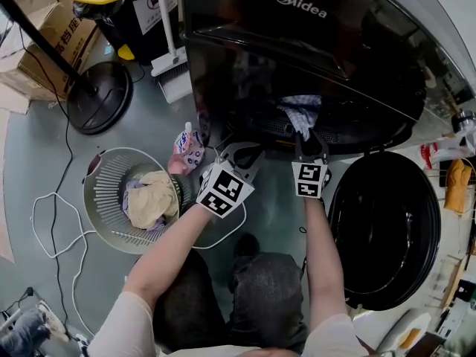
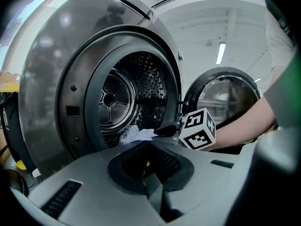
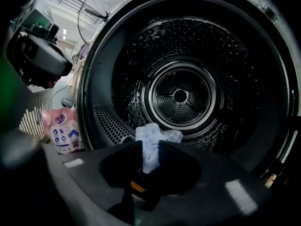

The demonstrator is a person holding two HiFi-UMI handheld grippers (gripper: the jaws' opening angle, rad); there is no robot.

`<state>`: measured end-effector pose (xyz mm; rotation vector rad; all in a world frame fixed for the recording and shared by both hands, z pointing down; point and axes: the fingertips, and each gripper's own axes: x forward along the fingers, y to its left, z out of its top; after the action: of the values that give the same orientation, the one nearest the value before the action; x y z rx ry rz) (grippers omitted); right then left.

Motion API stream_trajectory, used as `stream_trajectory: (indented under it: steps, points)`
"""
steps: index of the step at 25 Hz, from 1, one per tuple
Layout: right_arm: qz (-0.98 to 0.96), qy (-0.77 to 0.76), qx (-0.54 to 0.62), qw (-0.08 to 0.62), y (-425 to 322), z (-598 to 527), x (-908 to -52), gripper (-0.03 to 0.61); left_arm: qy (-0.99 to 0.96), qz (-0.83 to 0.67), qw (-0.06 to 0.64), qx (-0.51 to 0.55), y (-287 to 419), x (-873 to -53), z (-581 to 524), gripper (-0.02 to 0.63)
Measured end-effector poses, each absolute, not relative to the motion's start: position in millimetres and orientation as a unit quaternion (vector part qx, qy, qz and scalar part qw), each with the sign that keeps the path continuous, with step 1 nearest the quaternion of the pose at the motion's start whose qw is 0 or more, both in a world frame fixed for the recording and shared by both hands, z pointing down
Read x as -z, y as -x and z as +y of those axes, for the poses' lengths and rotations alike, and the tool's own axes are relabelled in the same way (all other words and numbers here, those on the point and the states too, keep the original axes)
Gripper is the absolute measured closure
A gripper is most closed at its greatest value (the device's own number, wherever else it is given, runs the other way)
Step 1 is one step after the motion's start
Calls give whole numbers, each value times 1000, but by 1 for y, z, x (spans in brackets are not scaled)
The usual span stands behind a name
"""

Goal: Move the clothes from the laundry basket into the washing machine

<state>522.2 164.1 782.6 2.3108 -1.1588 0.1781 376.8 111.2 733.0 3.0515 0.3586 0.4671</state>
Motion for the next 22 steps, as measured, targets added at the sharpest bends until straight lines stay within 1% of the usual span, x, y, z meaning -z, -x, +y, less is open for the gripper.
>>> stream_trajectory:
  steps: [1, 2, 4, 6, 7, 8, 9, 10, 13, 22]
  points:
    - [-426, -860, -64, 273, -526, 166, -781, 508, -982, 115, 16, -152, -377, -734, 112, 607]
    - [-422, -862, -64, 274, -531, 166, -780, 538, -982, 114, 15, -152, -377, -734, 112, 607]
    - [-401, -873, -53, 273, -549, 166, -769, 545, -982, 113, 13, -152, -377, -733, 112, 607]
    - [-340, -905, -24, 256, -579, 173, -742, 546, -983, 109, 12, -150, -377, -733, 109, 607]
    - [-308, -921, -19, 238, -593, 179, -731, 534, -983, 107, 12, -150, -378, -733, 107, 607]
    - [-288, -931, -22, 222, -602, 184, -724, 475, -983, 104, 13, -150, -378, -733, 106, 607]
    - [-279, -936, -27, 212, -606, 188, -722, 357, -983, 102, 14, -150, -377, -733, 105, 607]
    - [-276, -937, -30, 210, -606, 191, -722, 328, -984, 100, 16, -149, -377, -733, 104, 607]
    - [-281, -933, -28, 225, -595, 193, -730, 322, -984, 100, 16, -149, -377, -733, 105, 607]
    - [-291, -927, -40, 232, -578, 193, -747, 316, -983, 107, 5, -148, -376, -733, 105, 607]
